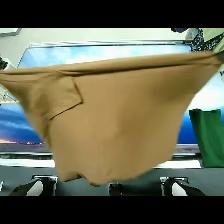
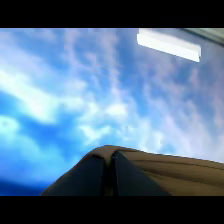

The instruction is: Fold the clothes and pants, and hang the long-sleeved shirts on hangers.

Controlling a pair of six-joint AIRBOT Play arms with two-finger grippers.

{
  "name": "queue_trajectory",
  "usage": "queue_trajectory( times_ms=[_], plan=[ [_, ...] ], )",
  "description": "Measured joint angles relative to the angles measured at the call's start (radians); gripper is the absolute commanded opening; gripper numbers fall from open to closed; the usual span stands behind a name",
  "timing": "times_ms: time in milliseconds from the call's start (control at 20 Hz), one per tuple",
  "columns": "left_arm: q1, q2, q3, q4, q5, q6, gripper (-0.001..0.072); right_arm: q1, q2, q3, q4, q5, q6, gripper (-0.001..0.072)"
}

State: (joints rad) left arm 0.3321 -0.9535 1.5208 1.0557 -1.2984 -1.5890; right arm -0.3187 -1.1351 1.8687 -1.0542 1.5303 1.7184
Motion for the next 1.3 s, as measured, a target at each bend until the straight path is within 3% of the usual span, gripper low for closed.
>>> queue_trajectory(
  times_ms=[200, 400, 700, 900, 1300],
  plan=[
    [-0.077, -0.328, -0.048, -0.018, 0.137, 0.081, 0.0012, 0.005, -0.232, -0.109, -0.001, -0.085, -0.049, 0.0028],
    [-0.156, -0.648, 0.05, -0.015, 0.254, 0.128, 0.0012, 0.061, -0.444, -0.158, -0.013, -0.243, -0.112, 0.0028],
    [-0.198, -0.895, 0.238, -0.017, 0.301, 0.149, 0.0012, 0.138, -0.607, -0.172, -0.025, -0.406, -0.145, 0.0028],
    [-0.201, -0.93, 0.269, 0.022, 0.19, 0.133, 0.0012, 0.148, -0.629, -0.174, -0.06, -0.378, -0.129, 0.0028],
    [-0.231, -0.945, 0.262, 0.128, -0.056, 0.079, 0.0013, 0.151, -0.637, -0.199, -0.213, -0.158, -0.087, 0.0029]
  ],
)
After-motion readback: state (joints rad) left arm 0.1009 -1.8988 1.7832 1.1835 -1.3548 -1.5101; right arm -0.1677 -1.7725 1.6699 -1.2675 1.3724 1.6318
